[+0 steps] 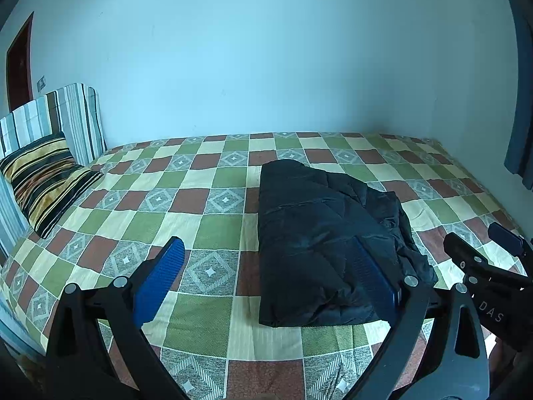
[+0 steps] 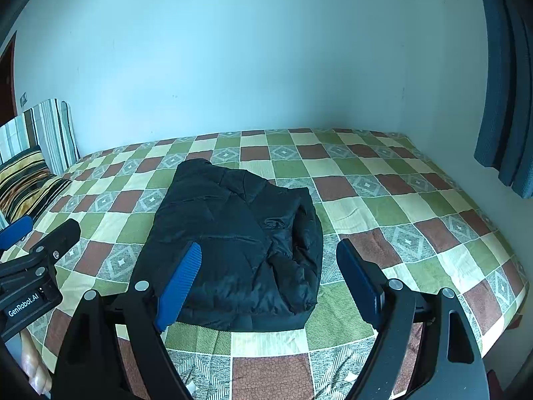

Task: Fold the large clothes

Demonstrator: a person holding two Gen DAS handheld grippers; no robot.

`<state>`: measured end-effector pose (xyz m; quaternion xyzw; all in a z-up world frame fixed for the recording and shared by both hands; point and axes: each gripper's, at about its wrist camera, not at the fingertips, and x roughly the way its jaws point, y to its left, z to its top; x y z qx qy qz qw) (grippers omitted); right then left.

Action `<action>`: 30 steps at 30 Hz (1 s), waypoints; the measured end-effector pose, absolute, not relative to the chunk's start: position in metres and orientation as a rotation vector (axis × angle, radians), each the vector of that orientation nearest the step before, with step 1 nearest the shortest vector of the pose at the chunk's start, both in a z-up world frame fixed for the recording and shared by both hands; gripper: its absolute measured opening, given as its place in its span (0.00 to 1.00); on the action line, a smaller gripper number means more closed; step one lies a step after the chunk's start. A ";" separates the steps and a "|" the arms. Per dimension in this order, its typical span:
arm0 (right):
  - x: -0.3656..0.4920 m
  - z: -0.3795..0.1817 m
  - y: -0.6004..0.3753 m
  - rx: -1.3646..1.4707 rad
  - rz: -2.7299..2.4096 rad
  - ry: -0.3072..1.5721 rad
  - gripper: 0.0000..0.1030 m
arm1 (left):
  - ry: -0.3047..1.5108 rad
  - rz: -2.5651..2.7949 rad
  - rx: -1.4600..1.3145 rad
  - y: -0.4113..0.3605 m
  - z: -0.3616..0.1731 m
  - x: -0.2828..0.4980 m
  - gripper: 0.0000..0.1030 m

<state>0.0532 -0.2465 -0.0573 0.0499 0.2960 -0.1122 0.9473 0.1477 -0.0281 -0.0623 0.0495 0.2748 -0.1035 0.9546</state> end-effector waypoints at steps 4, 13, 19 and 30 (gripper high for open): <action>0.053 -0.058 -0.247 0.102 -0.227 0.602 0.80 | 0.552 -0.215 0.101 -0.027 -0.062 0.147 0.95; 0.053 -0.059 -0.246 0.100 -0.228 0.605 0.80 | 0.537 -0.229 0.086 -0.025 -0.061 0.145 0.98; 0.053 -0.060 -0.247 0.099 -0.227 0.605 0.80 | 0.568 -0.178 0.081 -0.025 -0.067 0.150 0.98; 0.059 -0.071 -0.260 0.101 -0.231 0.624 0.80 | 0.537 -0.169 0.087 -0.019 -0.074 0.160 0.98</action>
